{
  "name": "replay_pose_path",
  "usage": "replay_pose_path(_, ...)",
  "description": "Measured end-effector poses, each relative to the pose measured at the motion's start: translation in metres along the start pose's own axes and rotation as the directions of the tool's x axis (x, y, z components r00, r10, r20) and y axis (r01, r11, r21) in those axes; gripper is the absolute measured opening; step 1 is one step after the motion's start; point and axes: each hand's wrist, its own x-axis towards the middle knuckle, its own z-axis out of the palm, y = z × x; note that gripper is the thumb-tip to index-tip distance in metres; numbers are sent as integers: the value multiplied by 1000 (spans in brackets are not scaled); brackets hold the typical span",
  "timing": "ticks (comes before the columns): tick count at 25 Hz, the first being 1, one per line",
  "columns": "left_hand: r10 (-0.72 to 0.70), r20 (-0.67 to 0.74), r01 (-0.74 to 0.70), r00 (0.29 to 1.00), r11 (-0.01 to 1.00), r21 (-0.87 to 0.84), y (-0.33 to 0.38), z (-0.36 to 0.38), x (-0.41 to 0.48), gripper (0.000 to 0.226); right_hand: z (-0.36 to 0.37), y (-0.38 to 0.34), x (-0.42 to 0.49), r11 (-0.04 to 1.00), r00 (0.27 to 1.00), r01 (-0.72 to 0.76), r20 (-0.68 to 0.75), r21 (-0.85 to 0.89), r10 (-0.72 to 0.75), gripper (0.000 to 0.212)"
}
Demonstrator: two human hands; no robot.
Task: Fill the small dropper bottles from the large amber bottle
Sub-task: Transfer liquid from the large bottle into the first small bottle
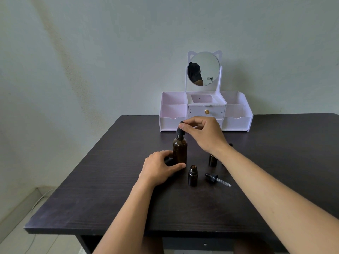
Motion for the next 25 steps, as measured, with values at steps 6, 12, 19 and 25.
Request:
replay_pose_path(6, 0, -8, 0, 1000, 1000, 16, 1, -1, -2, 51, -4, -11, 3, 997, 998, 56, -42, 45, -54, 2)
replay_pose_path(12, -4, -12, 5, 1000, 999, 33, 0, 1, -3, 50, -25, -41, 10, 968, 971, 147, -213, 201, -104, 11)
replay_pose_path(19, -47, -40, 39, 998, 981, -188, 1, -1, -13, 79, -60, -44, -3, 910, 936, -35, -305, 414, 175, 3)
replay_pose_path(25, -65, -13, 58, 998, 950, -305, 16, -2, -44, 26, -75, -28, -37, 853, 909, -184, -245, 489, 336, 8)
